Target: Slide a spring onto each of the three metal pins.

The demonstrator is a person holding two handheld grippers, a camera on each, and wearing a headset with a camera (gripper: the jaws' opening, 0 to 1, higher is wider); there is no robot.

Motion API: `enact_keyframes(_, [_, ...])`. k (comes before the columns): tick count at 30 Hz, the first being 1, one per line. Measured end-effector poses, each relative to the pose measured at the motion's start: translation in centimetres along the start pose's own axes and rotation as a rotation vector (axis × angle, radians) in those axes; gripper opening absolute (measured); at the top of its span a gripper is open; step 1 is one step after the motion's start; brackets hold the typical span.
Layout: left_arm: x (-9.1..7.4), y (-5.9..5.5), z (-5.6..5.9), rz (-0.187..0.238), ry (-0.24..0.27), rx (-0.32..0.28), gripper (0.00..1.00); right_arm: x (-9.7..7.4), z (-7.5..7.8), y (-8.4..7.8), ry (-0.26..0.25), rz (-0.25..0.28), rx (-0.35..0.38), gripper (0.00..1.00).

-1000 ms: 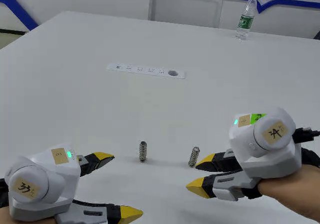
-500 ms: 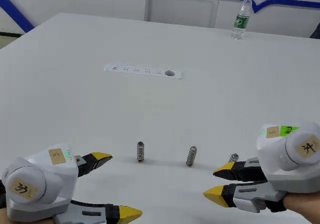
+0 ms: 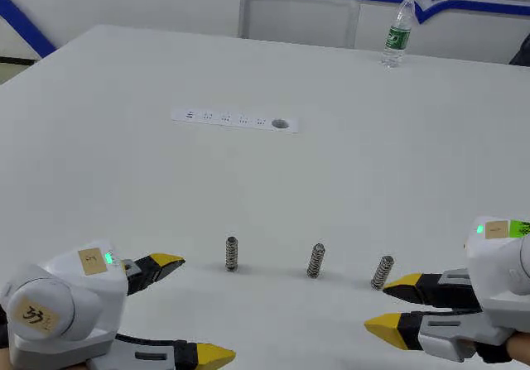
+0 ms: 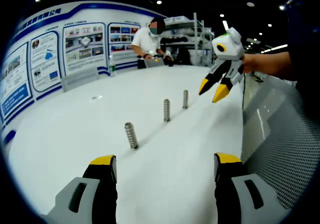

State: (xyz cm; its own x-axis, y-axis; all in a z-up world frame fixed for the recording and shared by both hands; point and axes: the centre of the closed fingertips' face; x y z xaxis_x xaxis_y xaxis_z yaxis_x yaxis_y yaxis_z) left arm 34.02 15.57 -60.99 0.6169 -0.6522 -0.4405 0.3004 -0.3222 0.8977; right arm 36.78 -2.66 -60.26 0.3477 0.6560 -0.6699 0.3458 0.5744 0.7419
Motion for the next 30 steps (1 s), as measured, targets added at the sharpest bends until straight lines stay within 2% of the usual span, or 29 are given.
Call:
enact_keyframes(5, [-0.1,-0.1,0.0,-0.002,0.001,-0.003,0.82,-0.6,1.1,-0.5,-0.021,0.018,0.025,0.35])
enact_keyframes(12, [0.0,-0.1,0.0,0.005,0.004,-0.021,0.82,-1.0,1.8,-1.7,-0.031,0.033,0.014,0.41])
enact_keyframes(16, [0.0,-0.1,0.0,0.005,0.004,-0.023,0.82,-1.2,1.9,-2.0,-0.029,0.05,0.007,0.44])
enact_keyframes(24, [0.0,-0.2,-0.2,0.013,0.009,-0.043,0.83,-1.2,2.2,-2.4,-0.034,0.093,-0.052,0.51])
enact_keyframes(30, [0.1,-0.4,-0.3,0.015,0.011,-0.052,0.83,-1.4,2.4,-2.7,-0.037,0.133,-0.05,0.58])
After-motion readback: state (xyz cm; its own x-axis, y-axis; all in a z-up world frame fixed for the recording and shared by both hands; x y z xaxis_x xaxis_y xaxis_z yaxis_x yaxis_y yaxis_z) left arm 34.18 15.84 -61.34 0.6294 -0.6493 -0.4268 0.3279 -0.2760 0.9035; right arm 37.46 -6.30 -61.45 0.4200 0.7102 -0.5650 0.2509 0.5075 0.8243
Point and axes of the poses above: the centre of the closed fingertips' face, and the gripper's own axes: x roughly forward along the fingers, z roughly to its right, y roughly out of its top
